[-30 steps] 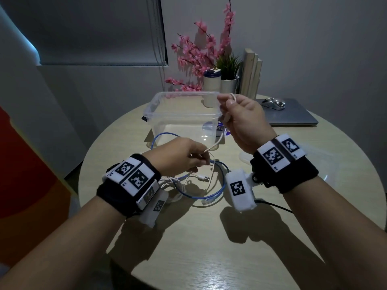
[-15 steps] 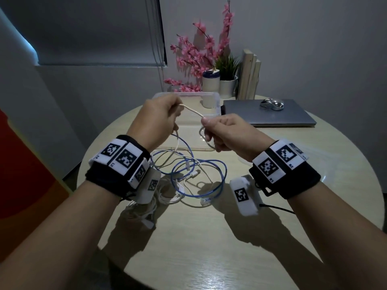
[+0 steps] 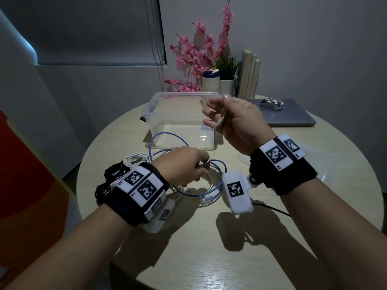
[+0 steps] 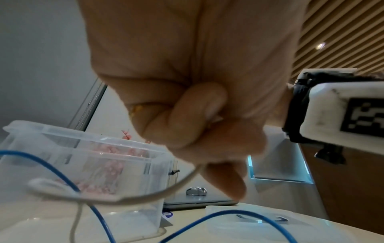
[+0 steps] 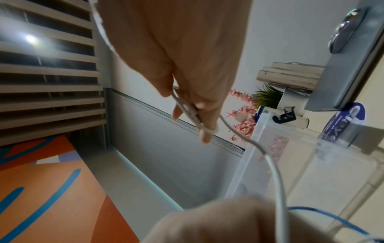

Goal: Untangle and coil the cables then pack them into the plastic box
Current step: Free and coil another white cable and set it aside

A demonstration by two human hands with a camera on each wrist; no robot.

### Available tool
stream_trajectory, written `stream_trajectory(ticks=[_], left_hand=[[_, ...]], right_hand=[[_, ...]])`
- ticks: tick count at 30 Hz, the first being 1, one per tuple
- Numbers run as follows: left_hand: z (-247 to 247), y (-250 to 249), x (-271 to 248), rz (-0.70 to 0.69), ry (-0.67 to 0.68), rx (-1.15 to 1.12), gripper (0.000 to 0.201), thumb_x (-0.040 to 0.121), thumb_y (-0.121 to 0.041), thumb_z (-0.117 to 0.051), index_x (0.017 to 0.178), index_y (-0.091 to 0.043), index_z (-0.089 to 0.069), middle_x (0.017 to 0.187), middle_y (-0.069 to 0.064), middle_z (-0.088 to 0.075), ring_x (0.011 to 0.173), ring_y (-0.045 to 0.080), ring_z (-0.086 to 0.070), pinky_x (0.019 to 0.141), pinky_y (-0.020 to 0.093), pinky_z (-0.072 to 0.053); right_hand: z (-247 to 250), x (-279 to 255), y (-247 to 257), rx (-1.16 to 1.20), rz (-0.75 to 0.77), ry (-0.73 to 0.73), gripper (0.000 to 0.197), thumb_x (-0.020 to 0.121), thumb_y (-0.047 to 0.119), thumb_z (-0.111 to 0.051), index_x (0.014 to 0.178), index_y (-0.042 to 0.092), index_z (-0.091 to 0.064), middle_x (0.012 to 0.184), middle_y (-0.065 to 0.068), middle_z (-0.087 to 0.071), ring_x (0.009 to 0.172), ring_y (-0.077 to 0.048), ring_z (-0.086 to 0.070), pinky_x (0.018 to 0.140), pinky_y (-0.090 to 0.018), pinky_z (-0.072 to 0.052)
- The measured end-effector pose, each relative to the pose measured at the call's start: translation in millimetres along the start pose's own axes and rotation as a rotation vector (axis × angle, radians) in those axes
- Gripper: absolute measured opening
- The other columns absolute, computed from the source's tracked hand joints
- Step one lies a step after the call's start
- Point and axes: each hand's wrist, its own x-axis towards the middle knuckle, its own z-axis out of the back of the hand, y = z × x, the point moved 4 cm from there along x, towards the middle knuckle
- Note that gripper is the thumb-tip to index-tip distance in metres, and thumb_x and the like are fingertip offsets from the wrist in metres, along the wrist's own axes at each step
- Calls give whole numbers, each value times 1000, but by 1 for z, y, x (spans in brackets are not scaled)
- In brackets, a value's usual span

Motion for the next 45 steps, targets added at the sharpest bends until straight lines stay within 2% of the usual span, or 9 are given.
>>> stream_trajectory(ticks=[5,7,10,15,24,30,34,39,45], left_hand=[[17,-1,-9,13,83,-87,11,93,-26,-58,85,-20,-64,75,-4,-66,57,10,-66,64,32,-58],[36,0,-7,-7,-39,-108,13,93,-27,-57,83,-22,-63,73,-3,-66,60,8,-66,64,30,-55],[66,-2,-4,-77,-335,-129,13,92,-27,-59,80,-23,-61,67,-5,-61,64,10,-61,68,30,-51],[97,-3,8,-206,-702,-233,7,91,-20,-63,90,-15,-68,78,-1,-56,66,21,-60,64,36,-56],[47,16,39,14,-561,-539,20,98,-8,-47,86,-16,-62,76,3,-54,45,7,-54,45,18,-47],[14,12,41,132,-405,-630,16,98,-7,-42,91,-13,-55,79,9,-55,44,13,-53,41,21,-47],[2,6,31,128,-251,-516,12,97,-11,-47,92,-6,-57,71,5,-57,38,7,-54,40,21,-45],[25,4,26,59,-576,-412,13,96,-18,-51,84,-17,-55,71,0,-58,62,16,-61,60,27,-47],[41,4,22,-82,-848,-303,9,92,-16,-59,85,-11,-61,81,-1,-58,69,18,-54,67,34,-48]], right_hand=[[12,8,-7,-552,128,-56,21,98,15,-47,89,18,-66,104,-7,-66,100,-16,-58,92,-33,-43],[12,10,-14,-710,111,-25,20,97,18,-50,85,22,-66,104,-10,-69,105,-26,-62,98,-45,-45],[9,7,-21,-726,52,32,23,99,20,-45,85,16,-63,67,-1,-68,71,-45,-56,76,-40,-47],[0,-4,-19,-441,16,56,46,103,34,-31,81,6,-60,44,7,-34,44,-11,-30,52,-22,-37],[-7,0,9,-13,131,34,36,104,26,-29,76,11,-47,49,0,-53,43,-11,-44,50,-25,-35],[-16,18,13,232,123,4,31,103,20,-34,83,4,-53,105,-21,-62,103,-30,-63,86,-38,-52],[-5,32,5,-272,305,-109,25,97,19,-49,78,10,-63,68,-3,-55,65,-11,-49,66,-26,-41],[3,31,-12,-1035,273,-59,26,97,22,-48,80,10,-63,77,0,-53,69,-10,-49,61,-26,-35],[14,16,-26,-867,130,32,38,101,32,-39,75,13,-58,55,2,-53,54,-16,-52,63,-34,-43]])
